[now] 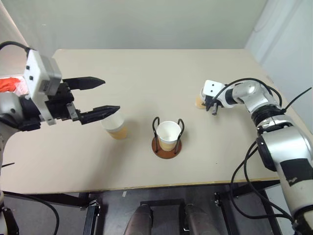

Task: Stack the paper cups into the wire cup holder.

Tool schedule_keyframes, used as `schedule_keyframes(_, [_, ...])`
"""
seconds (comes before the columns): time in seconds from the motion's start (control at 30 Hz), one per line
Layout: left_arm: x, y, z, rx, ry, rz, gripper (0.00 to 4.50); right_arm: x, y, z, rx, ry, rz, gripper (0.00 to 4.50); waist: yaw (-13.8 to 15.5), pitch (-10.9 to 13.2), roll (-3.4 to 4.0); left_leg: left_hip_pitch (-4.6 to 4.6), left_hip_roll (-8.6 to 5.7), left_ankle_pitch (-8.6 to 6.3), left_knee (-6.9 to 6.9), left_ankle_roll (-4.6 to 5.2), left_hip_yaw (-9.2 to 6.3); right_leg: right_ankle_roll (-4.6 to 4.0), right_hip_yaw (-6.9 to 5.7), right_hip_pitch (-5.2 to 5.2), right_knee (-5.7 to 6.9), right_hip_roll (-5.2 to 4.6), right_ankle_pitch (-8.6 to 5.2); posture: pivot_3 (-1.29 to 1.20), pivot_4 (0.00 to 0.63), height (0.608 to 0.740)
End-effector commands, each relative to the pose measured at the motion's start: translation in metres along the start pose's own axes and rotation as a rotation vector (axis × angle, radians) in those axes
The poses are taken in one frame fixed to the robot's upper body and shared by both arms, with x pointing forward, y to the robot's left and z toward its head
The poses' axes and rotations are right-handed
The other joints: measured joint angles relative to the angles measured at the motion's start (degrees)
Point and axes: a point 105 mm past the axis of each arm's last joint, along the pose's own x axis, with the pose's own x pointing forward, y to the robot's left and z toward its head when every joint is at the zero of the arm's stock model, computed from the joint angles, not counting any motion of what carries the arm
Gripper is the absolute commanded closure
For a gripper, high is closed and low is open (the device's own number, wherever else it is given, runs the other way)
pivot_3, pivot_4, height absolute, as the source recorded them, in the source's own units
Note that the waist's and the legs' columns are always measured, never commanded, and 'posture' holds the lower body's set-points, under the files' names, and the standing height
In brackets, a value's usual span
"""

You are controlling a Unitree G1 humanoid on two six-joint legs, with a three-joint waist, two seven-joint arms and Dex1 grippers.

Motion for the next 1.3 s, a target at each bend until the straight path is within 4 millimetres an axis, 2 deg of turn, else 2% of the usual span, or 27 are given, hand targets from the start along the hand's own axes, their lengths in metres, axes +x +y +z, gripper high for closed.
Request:
schedule_keyframes(0.03, [-0.005,0.002,0.011,0.051,-0.008,0.016,0.0,-0.041,-0.031,0.049,-0.09,-0.189,-0.032,4.49,0.0,0.0,0.02,-0.01,0.0,0.0,-0.01,0.0,0.0,-0.01,-0.01,0.0,0.0,0.0,-0.01,0.0,0.15,0.74])
schedule_keyframes(0.1, [-0.005,0.001,0.01,0.044,-0.003,0.0,0.0,-0.064,-0.028,0.077,-0.133,-0.326,0.067,4.49,0.0,0.0,0.02,-0.07,0.0,0.0,-0.04,-0.02,0.0,-0.06,-0.03,-0.05,-0.02,0.0,-0.03,0.0,0.15,0.74])
schedule_keyframes(0.2, [-0.007,-0.008,0.004,0.008,0.04,-0.071,0.0,-0.097,-0.008,0.117,-0.262,-0.498,0.223,4.49,-0.1,0.0,-0.02,-0.06,0.02,-0.01,-0.16,-0.08,0.02,-0.42,-0.06,-0.04,-0.06,0.06,-0.26,0.0,0.15,0.74])
schedule_keyframes(0.27, [-0.009,-0.018,-0.003,-0.006,0.078,-0.145,0.0,-0.107,0.015,0.136,-0.363,-0.558,0.289,4.49,-0.2,0.0,-0.02,-0.05,0.07,0.01,-0.2,-0.2,0.02,-0.53,-0.1,-0.02,-0.1,0.15,-0.32,0.0,0.15,0.74])
schedule_keyframes(0.33, [-0.01,-0.019,-0.006,-0.022,0.085,-0.162,0.0,-0.109,0.039,0.146,-0.47,-0.568,0.339,4.49,-0.2,0.0,-0.06,0.07,0.19,0.06,-0.19,-0.41,0.04,-0.63,-0.11,0.14,-0.08,0.29,-0.38,0.0,0.15,0.74])
schedule_keyframes(0.4, [-0.012,-0.02,-0.008,-0.036,0.09,-0.175,0.0,-0.109,0.06,0.149,-0.545,-0.561,0.39,4.49,-0.1,0.0,-0.08,0.18,0.4,0.21,-0.1,-0.84,0.03,-0.89,-0.12,0.3,-0.08,0.48,-0.54,0.0,0.15,0.74])
schedule_keyframes(0.47, [-0.016,-0.021,-0.009,-0.043,0.096,-0.19,0.0,-0.106,0.08,0.151,-0.603,-0.555,0.451,4.49,-0.1,0.0,-0.07,0.19,0.65,0.06,0.02,-0.71,0.04,-1.09,-0.09,0.32,-0.06,0.71,-0.66,0.0,0.15,0.74])
schedule_keyframes(0.5, [-0.017,-0.022,-0.009,-0.048,0.099,-0.198,0.0,-0.105,0.087,0.151,-0.616,-0.555,0.469,4.49,-0.2,0.0,-0.07,0.2,0.73,-0.12,0.1,-0.44,0.03,-1.1,-0.08,0.31,-0.02,0.8,-0.66,0.0,0.15,0.74])
schedule_keyframes(0.63, [-0.021,-0.03,-0.012,-0.07,0.115,-0.246,0.0,-0.095,0.109,0.147,-0.668,-0.529,0.541,4.49,-0.3,0.0,-0.08,0.38,0.91,-0.1,0.16,-0.46,0.0,-1.27,-0.06,0.3,0.25,1.01,-0.61,0.0,0.15,0.74])
schedule_keyframes(0.8, [-0.019,-0.031,-0.015,-0.071,0.116,-0.245,0.0,-0.083,0.116,0.143,-0.704,-0.491,0.572,4.49,-0.4,-0.1,-0.13,0.63,0.91,0.11,0.18,-0.38,0.01,-1.64,0.03,0.31,0.58,1.05,-0.67,0.0,0.15,0.74])
schedule_keyframes(1.03, [-0.018,-0.032,-0.015,-0.068,0.117,-0.236,0.0,-0.066,0.111,0.139,-0.744,-0.436,0.547,4.49,-0.5,-0.1,-0.15,0.75,0.9,0.14,0.19,-0.35,0.0,-1.86,0.08,0.3,0.79,1.08,-0.72,0.0,0.15,0.74])
schedule_keyframes(1.3, [-0.018,-0.034,-0.015,-0.065,0.116,-0.219,0.0,-0.066,0.115,0.14,-0.831,-0.424,0.572,4.49,-0.5,-0.1,-0.16,0.65,0.91,-0.06,0.09,-0.39,0.01,-1.95,0.03,0.19,0.77,1.08,-0.78,0.0,0.15,0.74])
